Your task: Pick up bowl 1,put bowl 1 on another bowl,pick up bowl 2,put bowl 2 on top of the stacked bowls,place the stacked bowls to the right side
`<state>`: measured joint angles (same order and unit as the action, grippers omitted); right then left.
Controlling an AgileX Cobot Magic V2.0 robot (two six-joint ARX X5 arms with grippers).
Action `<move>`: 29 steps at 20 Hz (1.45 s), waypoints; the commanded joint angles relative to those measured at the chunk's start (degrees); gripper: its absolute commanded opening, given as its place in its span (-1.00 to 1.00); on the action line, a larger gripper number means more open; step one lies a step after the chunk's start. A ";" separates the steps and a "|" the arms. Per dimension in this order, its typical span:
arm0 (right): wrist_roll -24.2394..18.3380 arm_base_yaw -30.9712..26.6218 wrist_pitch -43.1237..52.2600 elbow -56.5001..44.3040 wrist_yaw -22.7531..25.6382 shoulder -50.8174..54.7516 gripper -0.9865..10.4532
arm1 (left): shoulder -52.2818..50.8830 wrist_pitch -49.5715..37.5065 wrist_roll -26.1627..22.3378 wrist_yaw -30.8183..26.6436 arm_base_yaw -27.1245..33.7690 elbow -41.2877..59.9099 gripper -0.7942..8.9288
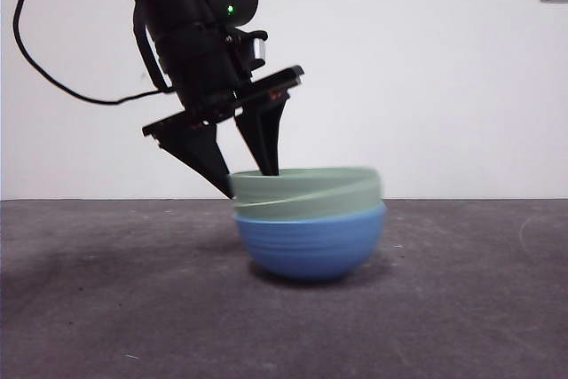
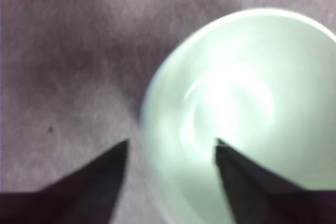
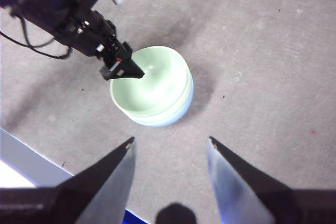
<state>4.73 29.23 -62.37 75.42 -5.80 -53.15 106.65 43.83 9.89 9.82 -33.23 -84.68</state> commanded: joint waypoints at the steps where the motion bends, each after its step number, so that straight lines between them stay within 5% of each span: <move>1: 0.37 0.09 0.11 -0.24 0.07 -0.72 -0.42 | 0.33 3.41 -1.16 0.81 -0.28 -4.17 -0.11; 6: 0.35 0.09 0.37 -0.24 0.00 -3.26 -0.42 | 0.28 16.50 -5.42 0.72 -0.26 -17.25 -0.11; 10: 0.35 0.09 2.32 -0.24 -0.07 -8.15 -0.02 | -1.77 25.92 -8.70 -1.51 0.00 -28.48 -0.11; 15: 0.90 0.02 7.04 -0.24 -0.17 -18.97 0.00 | -8.00 34.60 -10.25 -4.13 -0.07 -39.30 -0.11; 22: 5.11 -0.33 14.49 -0.24 -0.39 -38.18 0.00 | -18.45 35.50 -10.36 -4.24 -0.07 -42.23 -0.11; 29: 8.31 -1.18 17.86 -0.24 -6.27 -48.83 0.00 | -22.60 35.47 -10.36 -4.26 -0.07 -42.23 -0.11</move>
<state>11.64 28.14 -44.66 75.42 -11.99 -101.08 84.05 76.53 0.01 5.52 -33.23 -126.98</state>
